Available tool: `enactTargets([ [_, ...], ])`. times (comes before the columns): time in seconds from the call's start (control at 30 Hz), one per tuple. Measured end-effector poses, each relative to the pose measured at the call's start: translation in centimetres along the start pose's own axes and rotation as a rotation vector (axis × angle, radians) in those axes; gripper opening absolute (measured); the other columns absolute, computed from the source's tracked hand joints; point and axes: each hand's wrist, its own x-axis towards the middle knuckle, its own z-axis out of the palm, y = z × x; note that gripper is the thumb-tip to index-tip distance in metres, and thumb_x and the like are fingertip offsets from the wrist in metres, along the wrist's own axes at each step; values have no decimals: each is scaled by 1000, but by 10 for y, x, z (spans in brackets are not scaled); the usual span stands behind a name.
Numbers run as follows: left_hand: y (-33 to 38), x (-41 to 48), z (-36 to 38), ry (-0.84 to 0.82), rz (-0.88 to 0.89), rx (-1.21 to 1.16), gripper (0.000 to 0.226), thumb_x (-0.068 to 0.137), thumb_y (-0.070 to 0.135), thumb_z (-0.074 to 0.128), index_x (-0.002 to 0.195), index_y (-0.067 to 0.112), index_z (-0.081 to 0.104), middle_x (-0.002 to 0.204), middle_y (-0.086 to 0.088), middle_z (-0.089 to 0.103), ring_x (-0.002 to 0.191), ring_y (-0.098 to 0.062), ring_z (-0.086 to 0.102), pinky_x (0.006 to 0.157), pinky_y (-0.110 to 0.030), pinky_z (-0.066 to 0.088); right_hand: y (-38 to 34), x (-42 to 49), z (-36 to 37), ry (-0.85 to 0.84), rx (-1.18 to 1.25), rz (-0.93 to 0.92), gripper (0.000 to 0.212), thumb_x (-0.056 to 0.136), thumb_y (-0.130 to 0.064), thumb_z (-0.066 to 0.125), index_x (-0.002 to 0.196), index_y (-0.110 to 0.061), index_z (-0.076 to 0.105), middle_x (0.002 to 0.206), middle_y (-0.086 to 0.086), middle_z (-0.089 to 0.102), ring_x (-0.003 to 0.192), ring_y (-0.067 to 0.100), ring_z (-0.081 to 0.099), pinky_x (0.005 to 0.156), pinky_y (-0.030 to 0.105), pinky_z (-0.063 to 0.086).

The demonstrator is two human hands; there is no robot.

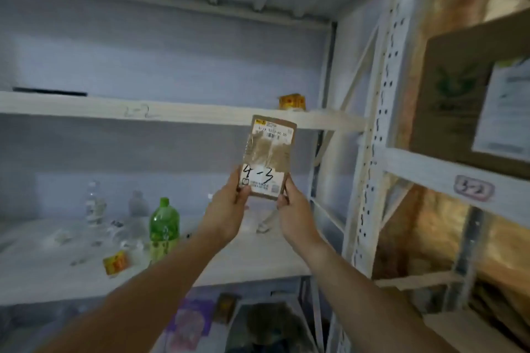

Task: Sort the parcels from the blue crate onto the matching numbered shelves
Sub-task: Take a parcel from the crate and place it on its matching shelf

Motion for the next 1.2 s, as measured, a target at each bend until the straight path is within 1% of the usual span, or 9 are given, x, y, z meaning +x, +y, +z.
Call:
enactTargets([
  [0.13, 85, 25, -16, 86, 157, -110, 43, 100, 24, 37, 143, 27, 32, 111, 9, 60, 102, -11, 57, 82, -24, 38, -80, 25, -50, 136, -65, -157, 55, 99, -5, 32, 146, -34, 30, 120, -12, 54, 102, 1, 52, 75, -3, 35],
  [0.27, 126, 29, -20, 134, 203, -158, 41, 100, 26, 38, 140, 34, 31, 97, 26, 56, 88, 9, 55, 70, -11, 39, -117, 27, -76, 191, -68, -216, 53, 102, -10, 32, 149, -31, 22, 114, -11, 47, 88, -2, 48, 75, -1, 37],
  [0.4, 138, 20, -22, 154, 253, -160, 41, 99, 28, 37, 140, 36, 32, 110, 21, 59, 98, 4, 56, 76, -10, 40, -126, 16, -83, 174, -59, -245, 52, 102, -11, 32, 149, -31, 21, 122, -13, 43, 113, -1, 41, 97, 11, 29],
  [0.57, 147, 15, -19, 129, 333, -70, 45, 100, 30, 34, 143, 33, 26, 111, 13, 62, 89, -2, 59, 68, -15, 42, -130, 1, -89, 261, -93, -222, 54, 102, -12, 31, 149, -34, 17, 124, -12, 43, 111, -3, 41, 84, -6, 29],
  [0.67, 157, 8, -23, 71, 335, -24, 48, 100, 32, 30, 146, 35, 15, 105, 3, 64, 76, -11, 59, 59, -24, 41, -141, -13, -95, 291, -144, -190, 55, 102, -15, 31, 150, -35, 15, 139, -6, 45, 115, 2, 43, 94, 10, 33],
  [0.83, 172, -14, -48, -91, 372, 40, 53, 100, 32, 29, 148, 33, 4, 131, -1, 56, 104, -30, 59, 86, -41, 49, -174, -49, -103, 334, -448, -89, 67, 97, -8, 35, 151, -34, 4, 126, 7, 59, 91, 13, 53, 74, 26, 41],
  [0.97, 178, -38, -66, -181, 376, -11, 58, 101, 25, 32, 150, 27, 2, 133, -4, 55, 103, -27, 58, 88, -41, 48, -203, -89, -101, 277, -680, -10, 73, 96, -9, 37, 151, -30, -7, 112, 14, 63, 87, 29, 62, 78, 42, 52],
  [1.07, 185, -65, -73, -216, 369, -101, 56, 99, 20, 38, 149, 24, 13, 130, -5, 58, 101, -23, 59, 83, -32, 45, -220, -123, -98, 309, -740, 37, 76, 95, -7, 38, 151, -27, -9, 116, 15, 63, 94, 30, 63, 83, 43, 52],
  [1.2, 200, -110, -72, -274, 402, -237, 53, 98, 15, 44, 146, 23, 24, 134, -5, 56, 116, -26, 57, 92, -29, 41, -238, -176, -99, 368, -777, 99, 80, 93, -7, 42, 151, -25, -10, 119, 14, 63, 101, 28, 62, 89, 44, 51],
])
